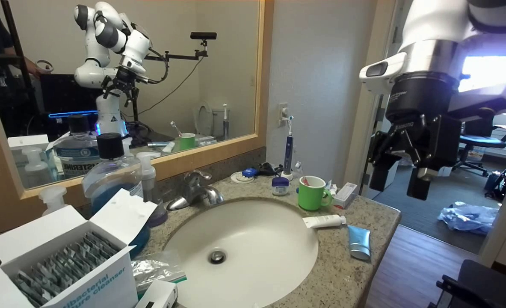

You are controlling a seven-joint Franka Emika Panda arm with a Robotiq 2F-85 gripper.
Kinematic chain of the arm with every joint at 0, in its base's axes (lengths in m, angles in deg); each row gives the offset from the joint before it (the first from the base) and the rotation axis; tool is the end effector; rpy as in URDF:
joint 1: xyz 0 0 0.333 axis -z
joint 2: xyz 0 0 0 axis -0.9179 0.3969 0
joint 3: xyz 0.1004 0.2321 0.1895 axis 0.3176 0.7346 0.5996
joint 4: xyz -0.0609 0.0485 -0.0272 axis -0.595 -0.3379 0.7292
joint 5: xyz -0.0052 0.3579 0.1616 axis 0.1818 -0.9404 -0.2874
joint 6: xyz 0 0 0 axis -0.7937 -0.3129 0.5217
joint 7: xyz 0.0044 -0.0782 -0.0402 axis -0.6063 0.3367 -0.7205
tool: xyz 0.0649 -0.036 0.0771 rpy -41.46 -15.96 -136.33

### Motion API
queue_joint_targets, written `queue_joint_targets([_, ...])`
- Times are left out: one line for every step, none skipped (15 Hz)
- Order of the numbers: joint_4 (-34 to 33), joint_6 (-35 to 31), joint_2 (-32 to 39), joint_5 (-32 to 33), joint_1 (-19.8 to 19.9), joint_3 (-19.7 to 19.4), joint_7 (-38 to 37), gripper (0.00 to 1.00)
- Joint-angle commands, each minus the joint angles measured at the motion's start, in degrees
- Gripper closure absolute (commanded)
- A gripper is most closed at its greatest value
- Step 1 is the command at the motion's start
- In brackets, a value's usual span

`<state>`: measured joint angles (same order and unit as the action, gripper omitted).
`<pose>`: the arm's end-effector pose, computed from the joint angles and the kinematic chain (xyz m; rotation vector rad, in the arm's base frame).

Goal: Place the grey tube upside down

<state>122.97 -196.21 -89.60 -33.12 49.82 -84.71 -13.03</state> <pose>0.3285 0.0130 0.3791 -2.4931 -1.0206 -0.1194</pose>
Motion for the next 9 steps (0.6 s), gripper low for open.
queue_joint_targets([-3.86,3.6,7.95,-2.36,1.1,0.12,8.7,0.0])
queue_joint_targets([-4.55,4.21,9.63,-2.56,1.8,0.46,10.38,0.0])
queue_joint_targets([-5.2,4.66,11.28,-2.75,2.51,0.72,11.84,0.0])
queue_joint_targets([-5.85,5.24,12.75,-2.89,3.2,1.03,13.17,0.0])
queue_joint_targets([-6.69,5.96,14.29,-3.11,4.05,1.58,13.26,0.0])
queue_joint_targets([-7.57,5.94,15.77,-3.84,5.18,2.73,10.7,0.0])
queue_joint_targets([-4.46,4.16,12.18,-3.4,6.3,3.92,12.28,0.0])
queue_joint_targets([-5.2,4.22,13.54,-3.76,6.98,4.32,12.18,0.0])
queue_joint_targets([-5.83,4.33,14.63,-3.91,7.36,4.6,12.12,0.0])
